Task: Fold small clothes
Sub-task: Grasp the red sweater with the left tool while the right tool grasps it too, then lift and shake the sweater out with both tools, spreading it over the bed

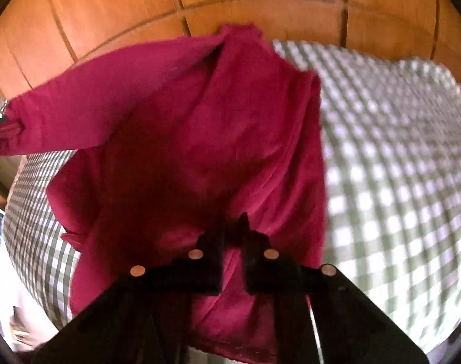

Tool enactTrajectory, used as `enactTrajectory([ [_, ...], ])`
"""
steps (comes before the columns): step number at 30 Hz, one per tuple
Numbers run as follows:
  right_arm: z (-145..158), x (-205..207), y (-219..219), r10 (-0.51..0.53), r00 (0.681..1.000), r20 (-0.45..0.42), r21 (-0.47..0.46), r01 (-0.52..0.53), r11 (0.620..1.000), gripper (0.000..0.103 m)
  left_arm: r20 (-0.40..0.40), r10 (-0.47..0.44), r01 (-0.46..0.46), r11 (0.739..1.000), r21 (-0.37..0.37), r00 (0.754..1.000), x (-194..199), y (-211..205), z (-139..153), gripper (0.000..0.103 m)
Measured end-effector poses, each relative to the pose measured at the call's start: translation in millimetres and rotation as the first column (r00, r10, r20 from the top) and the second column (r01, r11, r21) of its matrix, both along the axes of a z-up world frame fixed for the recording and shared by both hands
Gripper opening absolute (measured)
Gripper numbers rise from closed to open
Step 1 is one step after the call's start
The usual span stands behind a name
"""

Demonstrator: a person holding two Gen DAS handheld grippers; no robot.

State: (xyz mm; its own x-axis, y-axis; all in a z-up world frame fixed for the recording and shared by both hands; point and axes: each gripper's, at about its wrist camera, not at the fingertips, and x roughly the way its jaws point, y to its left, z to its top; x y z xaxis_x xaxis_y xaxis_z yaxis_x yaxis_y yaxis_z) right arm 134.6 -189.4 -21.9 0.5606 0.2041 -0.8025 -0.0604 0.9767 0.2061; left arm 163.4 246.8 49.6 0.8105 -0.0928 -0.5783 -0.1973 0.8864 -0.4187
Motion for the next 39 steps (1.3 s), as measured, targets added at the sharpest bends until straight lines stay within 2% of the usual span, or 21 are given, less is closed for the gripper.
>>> enactTrajectory([
  [4,38,0,-32,-0.068,0.991,0.118,-0.078,0.077,0.994,0.007,-0.066,0.135,-0.132,0.990,0.048,0.989,25,36,-12,0.007],
  [6,45,11,-57,-0.115,0.982,0.149,-0.145,0.136,0.980,0.007,-0.115,0.199,-0.190,0.978,0.081,0.973,35,49,-24,0.008],
  [8,46,26,-88,-0.176,0.972,0.156,-0.203,0.206,0.957,0.007,-0.159,0.247,-0.237,0.968,0.077,0.956,41,62,-37,0.011],
  [9,44,38,-103,-0.208,0.965,0.160,-0.234,0.242,0.942,0.007,-0.168,0.257,-0.247,0.966,0.080,0.952,40,64,-38,0.022],
  [10,41,52,-117,-0.239,0.956,0.167,-0.276,0.278,0.920,0.007,-0.167,0.268,-0.259,0.963,0.077,0.949,36,65,-41,0.042],
  [12,38,64,-141,-0.292,0.941,0.169,-0.324,0.333,0.885,0.007,-0.144,0.271,-0.265,0.962,0.058,0.952,28,61,-46,0.068],
  [14,34,82,-165,-0.340,0.923,0.177,-0.387,0.383,0.838,0.007,-0.125,0.224,-0.222,0.975,0.029,0.967,15,49,-47,0.069],
  [17,30,106,-190,-0.394,0.899,0.190,-0.459,0.436,0.774,0.008,-0.124,0.046,-0.046,0.999,0.009,0.991,2,18,-51,0.069],
  [18,28,111,-200,-0.408,0.893,0.189,-0.466,0.447,0.764,0.011,-0.116,-0.024,0.024,1.000,-0.007,0.993,-2,6,-53,0.069],
  [19,27,115,-206,-0.421,0.887,0.188,-0.464,0.458,0.758,0.021,-0.114,-0.093,0.091,0.996,-0.026,0.989,-6,-5,-57,0.069],
  [20,28,118,-213,-0.434,0.881,0.190,-0.448,0.471,0.759,0.044,-0.115,-0.165,0.159,0.986,-0.057,0.980,-11,-19,-62,0.069],
  [22,33,112,-217,-0.464,0.862,0.203,-0.406,0.505,0.762,0.067,-0.111,-0.257,0.243,0.962,-0.129,0.960,-17,-37,-72,0.069],
  [24,41,92,-204,-0.448,0.869,0.210,-0.333,0.495,0.803,0.066,-0.101,-0.339,0.309,0.923,-0.230,0.936,-20,-56,-86,0.069],
  [26,39,69,-188,-0.373,0.917,0.138,-0.208,0.395,0.895,0.066,-0.091,-0.393,0.350,0.886,-0.305,0.915,-22,-74,-99,0.069],
  [28,28,42,-172,-0.276,0.960,0.050,-0.058,0.279,0.959,0.066,-0.083,-0.436,0.383,0.854,-0.351,0.896,-26,-90,-109,0.069],
  [29,22,31,-166,-0.235,0.972,0.009,0.000,0.235,0.972,0.066,-0.076,-0.460,0.400,0.832,-0.385,0.885,-28,-99,-115,0.069],
  [31,5,2,-150,-0.136,0.987,-0.084,0.155,0.147,0.977,0.064,-0.068,-0.493,0.419,0.797,-0.436,0.867,-32,-112,-124,0.069],
  [35,-24,-34,-116,-0.010,0.978,-0.211,0.358,0.086,0.930,0.055,-0.075,-0.523,0.425,0.761,-0.489,0.849,-37,-128,-140,0.067],
  [36,-30,-39,-108,0.013,0.974,-0.227,0.379,0.076,0.922,0.052,-0.075,-0.528,0.427,0.755,-0.498,0.846,-38,-131,-142,0.055],
  [37,-33,-42,-100,0.032,0.971,-0.236,0.382,0.063,0.922,0.045,-0.083,-0.539,0.436,0.755,-0.490,0.838,-36,-137,-141,0.032],
  [39,-36,-42,-87,0.037,0.968,-0.247,0.342,0.051,0.938,0.032,-0.102,-0.549,0.453,0.768,-0.452,0.829,-36,-144,-142,0.013],
])
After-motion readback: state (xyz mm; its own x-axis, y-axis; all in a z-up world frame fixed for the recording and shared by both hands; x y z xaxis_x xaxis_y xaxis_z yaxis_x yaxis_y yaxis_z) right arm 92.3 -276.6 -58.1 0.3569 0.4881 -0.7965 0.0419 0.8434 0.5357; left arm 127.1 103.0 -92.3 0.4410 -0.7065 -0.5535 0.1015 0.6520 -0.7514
